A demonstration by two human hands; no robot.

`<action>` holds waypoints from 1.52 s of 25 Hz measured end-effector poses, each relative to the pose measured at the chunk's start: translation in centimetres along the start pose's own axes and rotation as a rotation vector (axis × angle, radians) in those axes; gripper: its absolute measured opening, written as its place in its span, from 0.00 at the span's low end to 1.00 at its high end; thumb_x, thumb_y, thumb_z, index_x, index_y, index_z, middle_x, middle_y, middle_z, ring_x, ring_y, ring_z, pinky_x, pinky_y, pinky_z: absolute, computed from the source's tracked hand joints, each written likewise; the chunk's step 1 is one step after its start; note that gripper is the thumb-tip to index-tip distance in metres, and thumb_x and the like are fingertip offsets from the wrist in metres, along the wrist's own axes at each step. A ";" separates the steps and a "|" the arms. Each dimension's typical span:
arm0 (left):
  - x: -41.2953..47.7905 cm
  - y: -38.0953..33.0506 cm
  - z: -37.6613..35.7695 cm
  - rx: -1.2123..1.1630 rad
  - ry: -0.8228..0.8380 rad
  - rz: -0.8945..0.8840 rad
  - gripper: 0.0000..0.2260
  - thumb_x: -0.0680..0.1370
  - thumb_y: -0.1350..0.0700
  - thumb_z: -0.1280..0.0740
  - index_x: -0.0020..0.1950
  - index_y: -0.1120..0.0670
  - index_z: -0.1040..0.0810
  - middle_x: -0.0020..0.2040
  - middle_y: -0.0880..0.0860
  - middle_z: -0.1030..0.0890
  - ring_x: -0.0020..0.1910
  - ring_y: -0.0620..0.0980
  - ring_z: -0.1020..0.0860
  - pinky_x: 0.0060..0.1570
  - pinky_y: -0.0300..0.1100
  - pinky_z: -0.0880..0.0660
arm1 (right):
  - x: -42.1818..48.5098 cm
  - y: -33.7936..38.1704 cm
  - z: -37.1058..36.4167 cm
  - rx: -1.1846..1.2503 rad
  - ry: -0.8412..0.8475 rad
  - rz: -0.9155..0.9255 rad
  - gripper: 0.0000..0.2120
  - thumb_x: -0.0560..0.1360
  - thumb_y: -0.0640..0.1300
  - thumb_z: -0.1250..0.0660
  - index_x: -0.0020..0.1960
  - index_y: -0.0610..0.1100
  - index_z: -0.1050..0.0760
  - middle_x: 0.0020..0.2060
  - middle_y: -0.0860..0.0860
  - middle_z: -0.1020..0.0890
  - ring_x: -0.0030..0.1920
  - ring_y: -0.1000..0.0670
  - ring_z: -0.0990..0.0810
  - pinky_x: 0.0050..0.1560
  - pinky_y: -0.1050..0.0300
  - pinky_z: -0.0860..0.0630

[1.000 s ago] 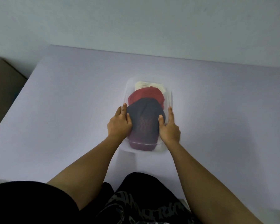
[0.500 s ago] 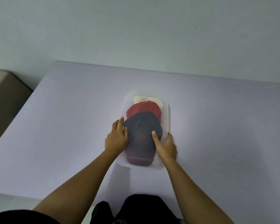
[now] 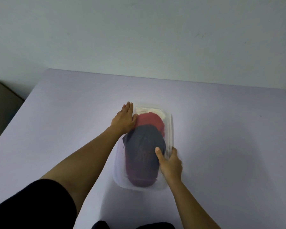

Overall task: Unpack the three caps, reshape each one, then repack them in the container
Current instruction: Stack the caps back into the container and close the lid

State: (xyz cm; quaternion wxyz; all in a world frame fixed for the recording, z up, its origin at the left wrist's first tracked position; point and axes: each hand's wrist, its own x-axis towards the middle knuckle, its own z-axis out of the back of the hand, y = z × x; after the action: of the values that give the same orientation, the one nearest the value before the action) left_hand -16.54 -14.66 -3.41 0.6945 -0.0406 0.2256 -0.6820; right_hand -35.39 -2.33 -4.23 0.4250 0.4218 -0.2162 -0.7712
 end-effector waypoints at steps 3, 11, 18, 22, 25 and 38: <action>0.6 0.1 0.3 0.055 -0.025 0.005 0.26 0.82 0.48 0.51 0.77 0.57 0.50 0.79 0.55 0.50 0.76 0.54 0.46 0.72 0.49 0.44 | 0.2 -0.3 -0.2 -0.003 -0.021 0.012 0.35 0.72 0.63 0.37 0.72 0.45 0.39 0.65 0.44 0.25 0.63 0.40 0.26 0.62 0.47 0.29; 0.9 0.4 1.6 0.094 0.039 -0.053 0.26 0.82 0.48 0.48 0.77 0.56 0.49 0.78 0.55 0.49 0.74 0.59 0.40 0.71 0.50 0.42 | 0.3 -0.6 -0.3 0.000 -0.021 -0.006 0.38 0.71 0.65 0.37 0.73 0.46 0.41 0.67 0.43 0.27 0.65 0.39 0.28 0.65 0.47 0.32; -11.2 2.4 -2.3 -0.813 0.028 0.372 0.33 0.78 0.38 0.44 0.78 0.48 0.53 0.78 0.52 0.46 0.75 0.57 0.40 0.69 0.55 0.38 | -0.1 -0.5 -0.2 0.025 -0.018 0.003 0.38 0.70 0.66 0.37 0.73 0.47 0.40 0.66 0.43 0.27 0.64 0.40 0.27 0.64 0.47 0.31; -17.3 1.8 -5.4 -1.044 0.094 0.534 0.38 0.71 0.36 0.35 0.76 0.46 0.47 0.75 0.53 0.38 0.69 0.62 0.31 0.60 0.61 0.27 | 0.1 -0.4 -0.2 0.024 -0.006 0.002 0.37 0.71 0.66 0.37 0.72 0.47 0.39 0.67 0.44 0.27 0.65 0.40 0.28 0.64 0.45 0.31; -17.1 1.2 -5.5 -1.187 0.079 0.512 0.37 0.66 0.36 0.32 0.71 0.48 0.37 0.67 0.54 0.28 0.59 0.61 0.24 0.50 0.61 0.21 | 0.6 -0.2 0.6 0.038 0.000 0.007 0.35 0.72 0.65 0.38 0.72 0.47 0.38 0.67 0.44 0.28 0.66 0.40 0.28 0.66 0.45 0.31; -1.2 -8.0 -3.8 -1.206 0.018 0.482 0.23 0.76 0.48 0.34 0.69 0.51 0.35 0.60 0.52 0.27 0.56 0.59 0.24 0.52 0.61 0.22 | 14.7 5.8 8.8 0.076 -0.047 0.057 0.29 0.76 0.61 0.40 0.69 0.44 0.33 0.65 0.44 0.25 0.62 0.41 0.26 0.63 0.48 0.29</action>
State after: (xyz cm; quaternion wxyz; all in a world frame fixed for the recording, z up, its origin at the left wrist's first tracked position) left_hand -25.30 -13.05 -3.56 0.6815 -0.3658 0.5777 -0.2609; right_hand -44.14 -18.09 -2.23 0.4254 0.4129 -0.2674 -0.7597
